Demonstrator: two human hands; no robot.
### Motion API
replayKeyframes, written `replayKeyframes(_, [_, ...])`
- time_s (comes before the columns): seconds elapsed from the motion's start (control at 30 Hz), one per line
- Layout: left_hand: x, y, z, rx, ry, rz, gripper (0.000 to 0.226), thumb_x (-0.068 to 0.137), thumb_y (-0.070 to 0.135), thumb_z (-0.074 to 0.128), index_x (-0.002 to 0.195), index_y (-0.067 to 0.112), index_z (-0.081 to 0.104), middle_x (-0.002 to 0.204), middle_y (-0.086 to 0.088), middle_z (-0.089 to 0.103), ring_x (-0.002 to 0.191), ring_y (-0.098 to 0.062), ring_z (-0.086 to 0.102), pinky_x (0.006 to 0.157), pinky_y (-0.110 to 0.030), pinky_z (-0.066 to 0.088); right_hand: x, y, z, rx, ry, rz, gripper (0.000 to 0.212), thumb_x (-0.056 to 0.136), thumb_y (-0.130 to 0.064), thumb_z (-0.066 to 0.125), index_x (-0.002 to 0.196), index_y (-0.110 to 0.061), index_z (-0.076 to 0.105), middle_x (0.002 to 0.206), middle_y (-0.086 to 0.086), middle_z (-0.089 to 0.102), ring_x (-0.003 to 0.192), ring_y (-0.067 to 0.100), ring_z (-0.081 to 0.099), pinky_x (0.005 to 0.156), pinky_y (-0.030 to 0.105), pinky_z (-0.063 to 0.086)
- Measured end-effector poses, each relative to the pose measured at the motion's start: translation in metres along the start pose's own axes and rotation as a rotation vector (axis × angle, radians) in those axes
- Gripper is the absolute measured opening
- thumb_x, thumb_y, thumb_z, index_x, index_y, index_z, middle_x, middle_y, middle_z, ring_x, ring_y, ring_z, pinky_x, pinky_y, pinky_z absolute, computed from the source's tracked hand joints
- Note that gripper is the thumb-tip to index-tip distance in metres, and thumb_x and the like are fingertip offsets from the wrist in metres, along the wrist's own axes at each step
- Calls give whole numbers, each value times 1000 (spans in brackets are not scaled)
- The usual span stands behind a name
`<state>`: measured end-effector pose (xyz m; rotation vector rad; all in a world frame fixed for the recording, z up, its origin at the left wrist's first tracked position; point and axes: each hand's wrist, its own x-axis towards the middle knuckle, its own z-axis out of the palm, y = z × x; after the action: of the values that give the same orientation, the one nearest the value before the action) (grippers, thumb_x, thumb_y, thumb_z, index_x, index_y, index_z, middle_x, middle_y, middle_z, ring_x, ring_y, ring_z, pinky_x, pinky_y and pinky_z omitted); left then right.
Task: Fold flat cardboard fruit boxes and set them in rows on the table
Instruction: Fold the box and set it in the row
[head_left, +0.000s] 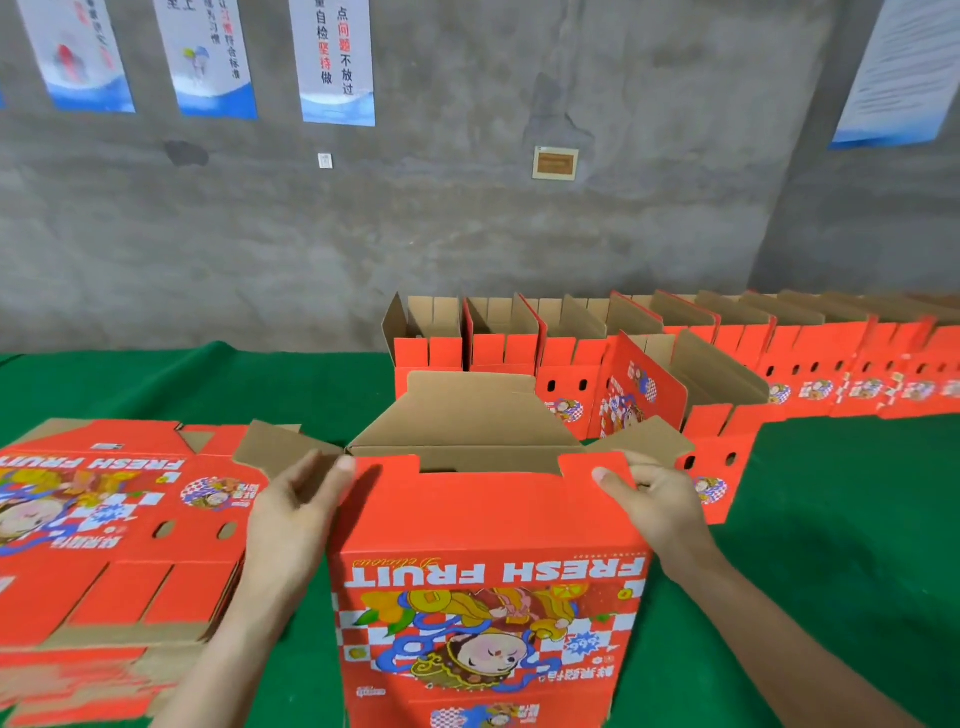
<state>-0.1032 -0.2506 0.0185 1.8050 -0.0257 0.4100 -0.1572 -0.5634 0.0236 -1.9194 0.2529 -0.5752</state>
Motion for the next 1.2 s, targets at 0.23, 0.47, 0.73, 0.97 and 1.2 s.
replayKeyframes(0.23, [5, 16, 0, 496, -19, 217, 79, 61, 22, 88, 130, 9, 53, 118, -21, 60, 109, -36, 55, 75, -29, 35, 0, 1, 0, -334, 7, -90, 65, 81, -18, 74, 138, -11, 44, 144, 5, 41, 135, 19, 35, 106, 24, 24])
replayKeyframes(0.47, [11, 21, 2, 589, -235, 420, 90, 62, 14, 87, 140, 11, 43, 147, -10, 36, 136, -29, 32, 113, -40, 28, 8, -20, -10, -1054, -236, -412, 76, 78, -36, 60, 147, -36, 27, 159, -14, -8, 145, 29, -14, 111, 51, -20])
replayKeyframes(0.73, [16, 18, -3, 484, -493, 585, 108, 74, 16, 79, 146, 49, 5, 148, 15, 32, 137, 0, 29, 112, -22, 24, 33, -67, 9, -1462, -677, -369, 99, 78, -17, 60, 152, -31, -4, 157, 2, -25, 143, 33, -25, 112, 61, -14])
replayKeyframes(0.97, [41, 25, 18, 673, -445, 479, 51, 95, 21, 51, 143, 31, 37, 122, -15, 54, 114, -33, 52, 94, -32, 40, 35, -53, 4, -1278, -635, -444, 102, 77, -11, 58, 151, -37, -6, 155, -5, -30, 142, 25, -29, 110, 45, -20])
replayKeyframes(1.2, [65, 24, 45, 819, -666, 268, 88, 80, 24, 61, 149, 40, 9, 157, 2, 2, 141, -29, 15, 116, -39, 21, 26, -22, -13, -681, -466, -693, 110, 75, -3, 66, 144, -57, -1, 155, -26, -16, 144, 5, 18, 112, 26, 24])
